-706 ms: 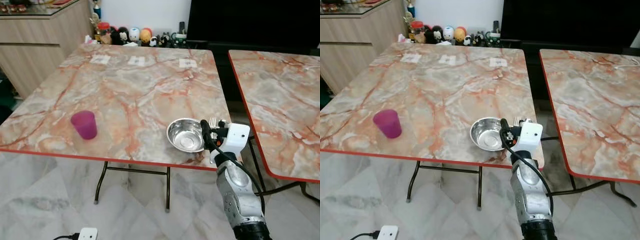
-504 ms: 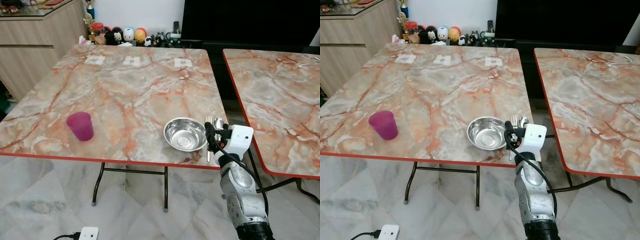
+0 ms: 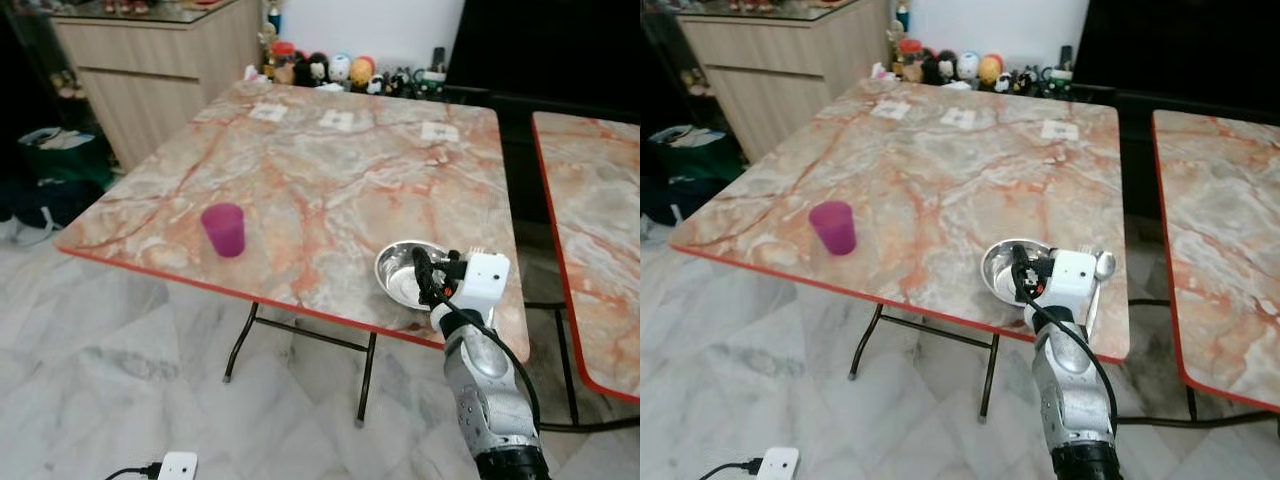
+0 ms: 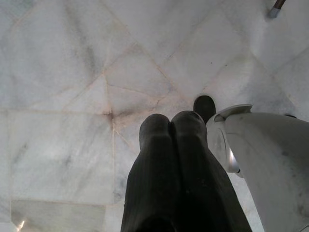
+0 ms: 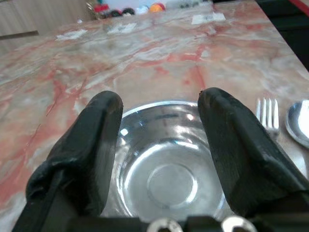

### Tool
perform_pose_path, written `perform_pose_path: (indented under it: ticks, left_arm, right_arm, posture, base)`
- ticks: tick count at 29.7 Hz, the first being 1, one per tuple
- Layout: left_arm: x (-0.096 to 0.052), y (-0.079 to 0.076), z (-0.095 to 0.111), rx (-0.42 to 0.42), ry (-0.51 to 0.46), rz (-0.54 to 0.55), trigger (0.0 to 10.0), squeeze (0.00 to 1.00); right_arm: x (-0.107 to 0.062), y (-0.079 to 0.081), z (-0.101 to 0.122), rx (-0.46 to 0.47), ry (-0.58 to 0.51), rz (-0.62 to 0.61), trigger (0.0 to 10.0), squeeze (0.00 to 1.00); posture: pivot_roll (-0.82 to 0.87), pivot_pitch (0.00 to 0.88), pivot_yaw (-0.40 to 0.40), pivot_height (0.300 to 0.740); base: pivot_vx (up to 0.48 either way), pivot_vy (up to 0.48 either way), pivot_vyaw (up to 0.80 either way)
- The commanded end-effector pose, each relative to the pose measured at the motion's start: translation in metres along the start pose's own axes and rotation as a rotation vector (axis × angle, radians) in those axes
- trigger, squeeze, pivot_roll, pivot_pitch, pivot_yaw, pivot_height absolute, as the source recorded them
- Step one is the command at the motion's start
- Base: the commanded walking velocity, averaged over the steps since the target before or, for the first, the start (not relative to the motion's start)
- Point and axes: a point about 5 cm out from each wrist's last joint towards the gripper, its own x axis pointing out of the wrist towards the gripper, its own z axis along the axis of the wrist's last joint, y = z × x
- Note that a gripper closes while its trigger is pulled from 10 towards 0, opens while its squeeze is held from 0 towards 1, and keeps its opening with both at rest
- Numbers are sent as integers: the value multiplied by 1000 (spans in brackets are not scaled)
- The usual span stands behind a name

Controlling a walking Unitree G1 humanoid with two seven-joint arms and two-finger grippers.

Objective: Setting the table

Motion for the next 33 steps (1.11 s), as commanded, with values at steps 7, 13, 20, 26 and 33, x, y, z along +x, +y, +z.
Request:
perform_pose_path:
  ticks: [7,13,20,26,33]
  left_arm:
    - [0,0,-3,-9,13,-5,10000,0]
    - [0,0,-2,-12,11,-3,10000,0]
    - [0,0,-2,-15,10,0,10000,0]
    - [-1,1,-3,-14,11,1,10000,0]
    - [-1,1,-3,-10,12,-3,10000,0]
  right_arm:
    - [12,-19,-14,208,165,-168,10000,0]
    - [24,-20,-10,287,177,-179,10000,0]
    - [32,-19,-7,311,195,-197,10000,0]
    - [29,-26,-5,353,157,-247,10000,0]
    - [29,-29,-9,371,190,-249,10000,0]
  posture:
    - [89,0,3,740]
    - [98,0,1,740]
    - [103,0,5,740]
    - [103,0,6,740]
    - [101,0,6,740]
  base:
    - [0,0,0]
    - [0,0,0]
    - [0,0,0]
    - [0,0,0]
    - [0,0,0]
